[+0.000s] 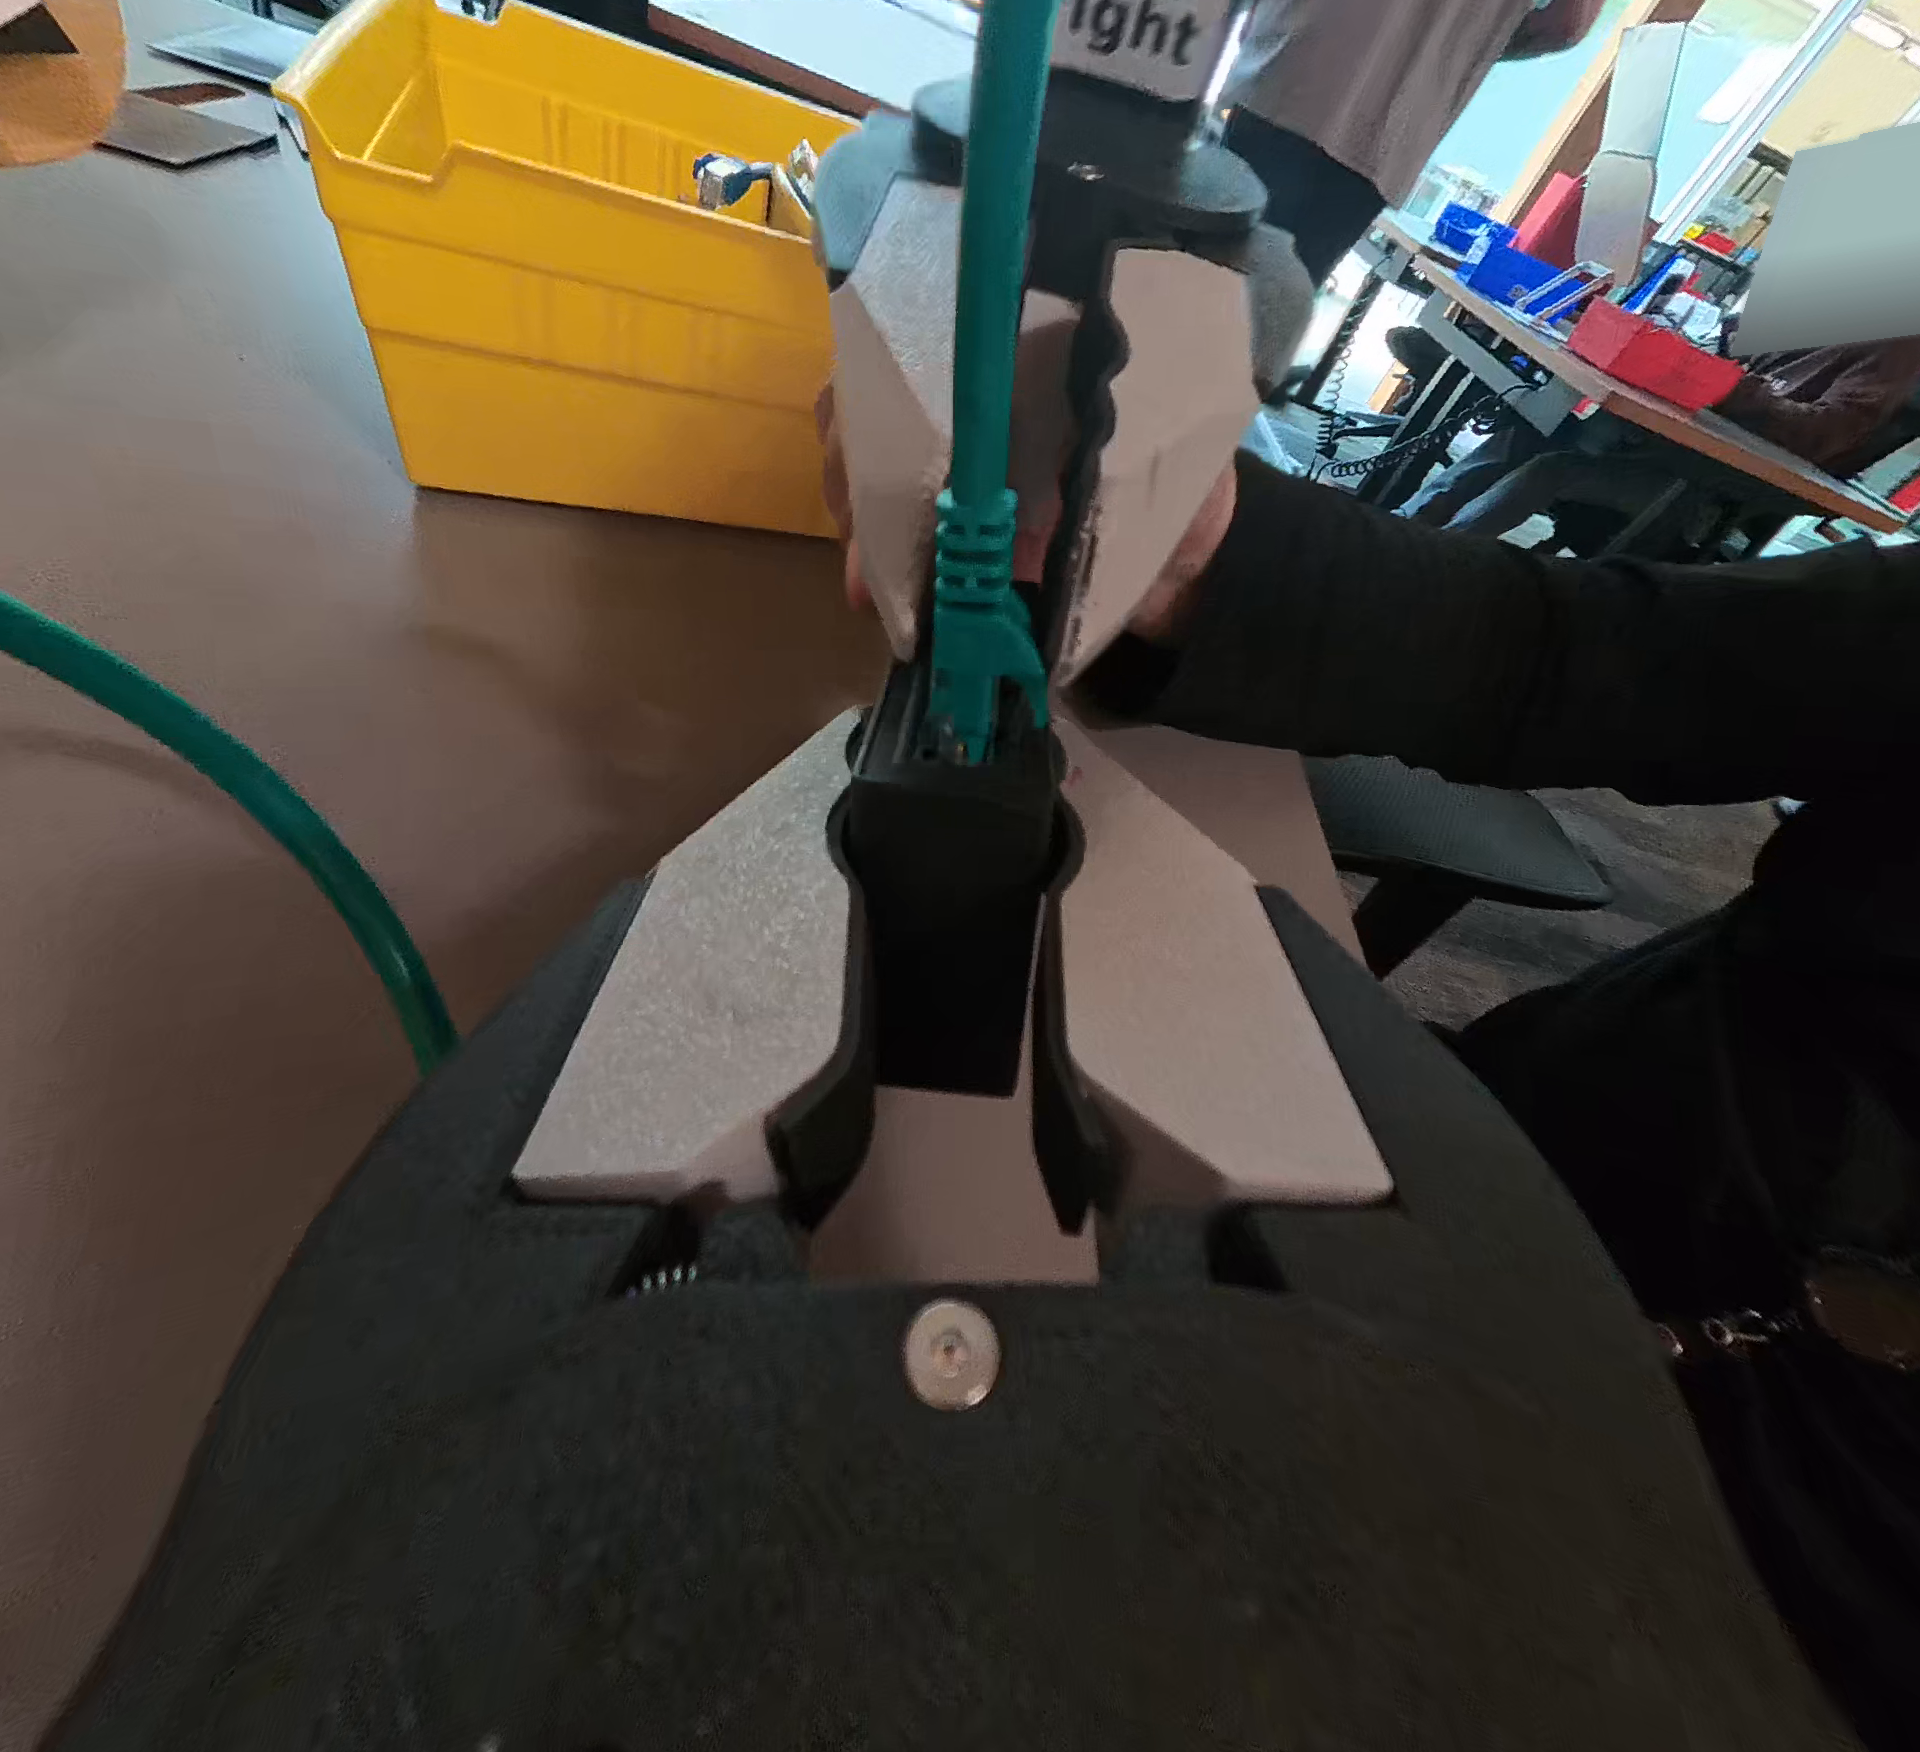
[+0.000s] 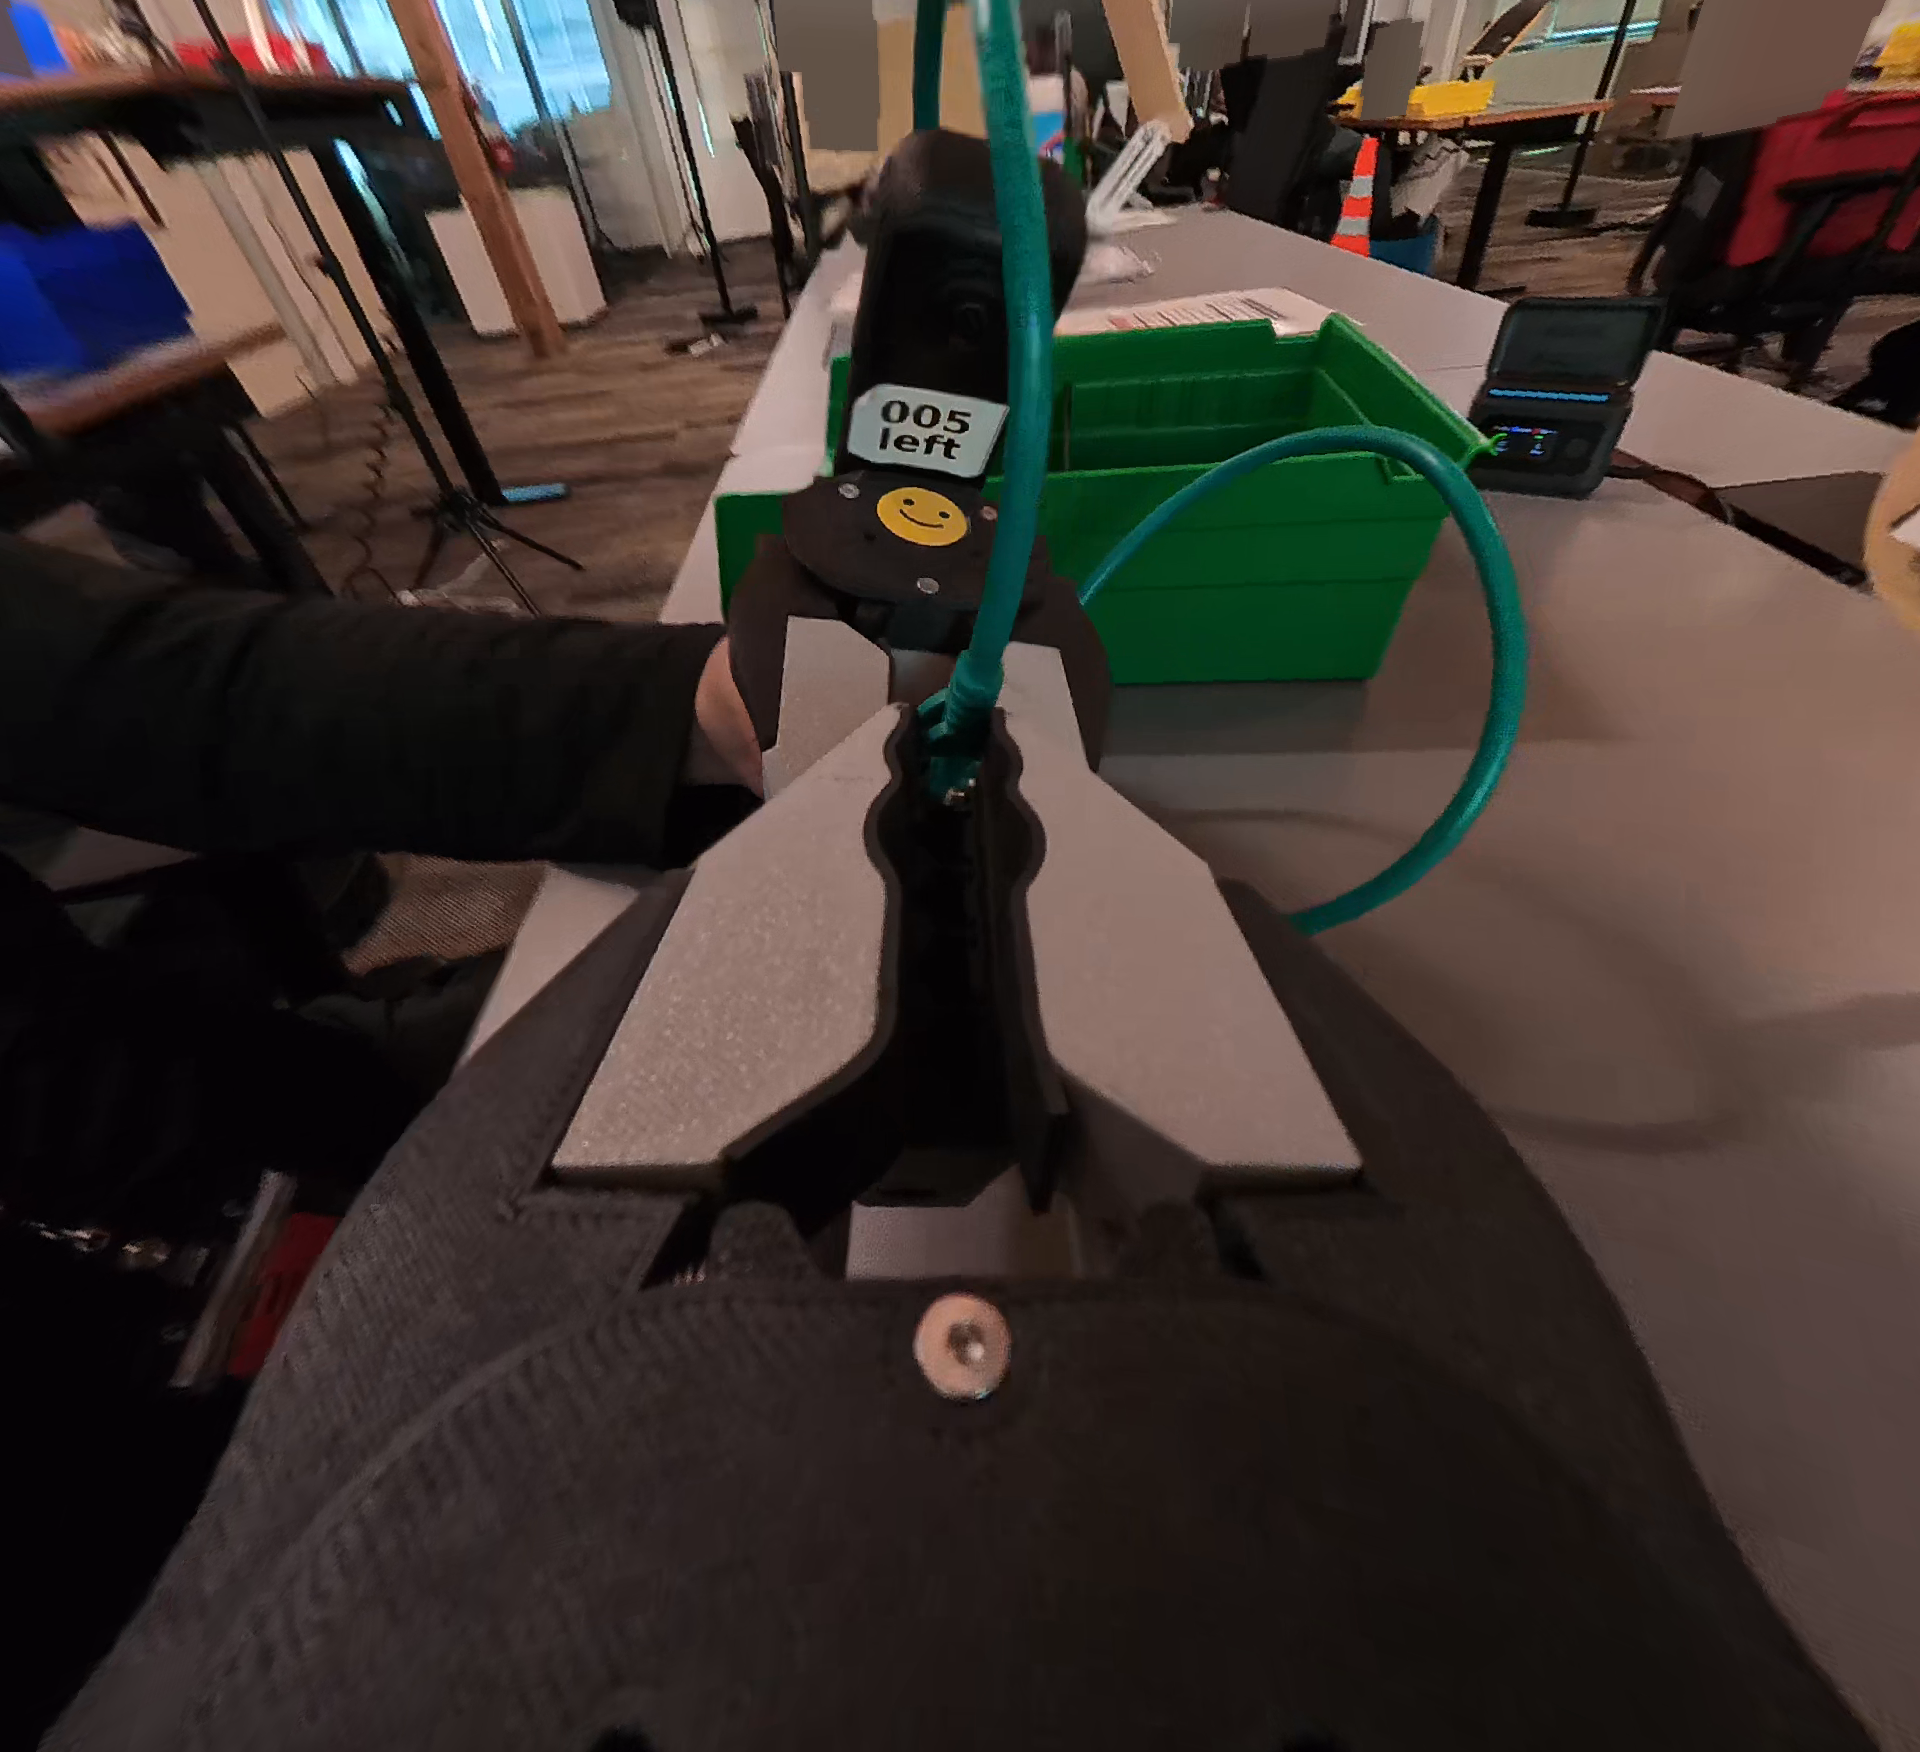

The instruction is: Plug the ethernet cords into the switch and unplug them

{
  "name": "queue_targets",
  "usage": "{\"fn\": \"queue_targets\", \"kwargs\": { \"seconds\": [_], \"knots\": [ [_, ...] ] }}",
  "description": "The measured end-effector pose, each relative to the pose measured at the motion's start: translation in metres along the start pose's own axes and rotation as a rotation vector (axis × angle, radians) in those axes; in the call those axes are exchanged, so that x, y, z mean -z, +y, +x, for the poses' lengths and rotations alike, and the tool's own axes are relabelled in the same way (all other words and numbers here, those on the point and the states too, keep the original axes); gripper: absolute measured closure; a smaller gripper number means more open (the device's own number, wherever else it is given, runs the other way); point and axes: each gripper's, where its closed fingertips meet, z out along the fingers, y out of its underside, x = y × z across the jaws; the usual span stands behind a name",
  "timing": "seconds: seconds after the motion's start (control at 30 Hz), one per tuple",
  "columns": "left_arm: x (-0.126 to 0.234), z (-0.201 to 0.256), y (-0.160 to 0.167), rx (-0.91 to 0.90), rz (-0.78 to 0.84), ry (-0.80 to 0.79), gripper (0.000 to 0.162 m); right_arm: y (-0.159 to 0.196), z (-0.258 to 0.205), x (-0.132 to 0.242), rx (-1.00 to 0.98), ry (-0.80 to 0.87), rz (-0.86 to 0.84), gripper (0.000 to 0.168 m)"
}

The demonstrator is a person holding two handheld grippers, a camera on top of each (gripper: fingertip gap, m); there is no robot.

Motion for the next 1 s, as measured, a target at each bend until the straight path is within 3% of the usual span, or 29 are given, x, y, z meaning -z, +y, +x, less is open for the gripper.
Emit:
{"fn": "queue_targets", "kwargs": {
  "seconds": [0.27, 0.53, 0.67, 0.8, 1.0],
  "knots": [
    [0.005, 0.004, -0.015, 0.025, 0.088, 0.025, 0.136, -0.014, 0.003, 0.005, -0.164, -0.061, 0.15, 0.16],
    [-0.005, -0.003, -0.002, 0.036, 0.016, -0.021, 0.136, 0.0, 0.005, 0.007, 0.05, 0.066, -0.031, 0.156],
    [-0.005, -0.003, -0.004, 0.051, 0.027, -0.012, 0.136, 0.004, 0.0, 0.007, 0.01, 0.004, -0.052, 0.145],
    [-0.003, 0.001, -0.008, 0.092, 0.056, 0.034, 0.136, 0.008, 0.002, 0.004, 0.025, 0.021, -0.072, 0.152],
    [-0.005, 0.0, -0.004, 0.086, 0.031, 0.025, 0.136, 0.006, 0.002, 0.003, 0.004, 0.021, -0.051, 0.149]
  ]
}}
